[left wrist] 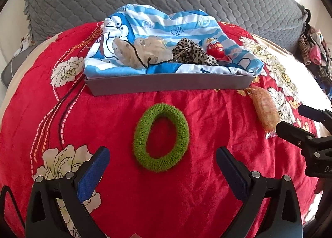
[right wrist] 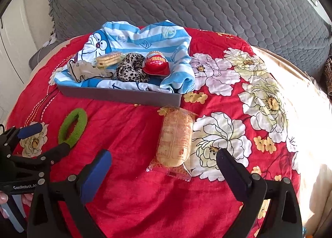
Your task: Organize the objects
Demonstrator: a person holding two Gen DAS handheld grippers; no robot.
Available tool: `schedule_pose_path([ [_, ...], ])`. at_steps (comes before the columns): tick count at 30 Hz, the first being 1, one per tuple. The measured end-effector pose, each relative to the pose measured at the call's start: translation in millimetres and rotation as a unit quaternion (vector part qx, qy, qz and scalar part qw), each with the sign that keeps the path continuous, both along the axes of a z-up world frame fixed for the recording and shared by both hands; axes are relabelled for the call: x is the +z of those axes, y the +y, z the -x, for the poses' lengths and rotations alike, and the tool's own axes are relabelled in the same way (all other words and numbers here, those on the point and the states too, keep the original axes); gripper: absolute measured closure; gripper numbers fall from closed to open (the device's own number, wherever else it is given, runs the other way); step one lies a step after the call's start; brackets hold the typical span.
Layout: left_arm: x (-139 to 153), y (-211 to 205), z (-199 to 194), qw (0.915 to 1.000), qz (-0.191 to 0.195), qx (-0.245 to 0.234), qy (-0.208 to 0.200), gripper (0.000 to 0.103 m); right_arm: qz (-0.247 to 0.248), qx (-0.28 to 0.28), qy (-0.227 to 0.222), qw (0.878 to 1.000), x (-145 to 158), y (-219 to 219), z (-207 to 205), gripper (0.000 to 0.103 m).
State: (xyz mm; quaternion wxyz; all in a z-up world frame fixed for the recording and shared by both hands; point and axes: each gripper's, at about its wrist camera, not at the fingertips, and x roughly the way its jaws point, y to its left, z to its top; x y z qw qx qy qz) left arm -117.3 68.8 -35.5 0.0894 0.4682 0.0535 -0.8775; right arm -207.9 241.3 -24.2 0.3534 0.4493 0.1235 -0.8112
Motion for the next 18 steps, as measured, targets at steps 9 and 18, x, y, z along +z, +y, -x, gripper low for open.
schedule_pose_path([
  [9,-10,-1,6,1.0000,-0.005,0.001,-0.005,0.001,-0.007,0.001,-0.007,1.000,-11,-3,5,0.002],
  [18,-18,-2,11,0.9999,-0.012,0.001,-0.009,0.001,-0.013,0.000,-0.009,1.000,-18,-5,11,0.001],
])
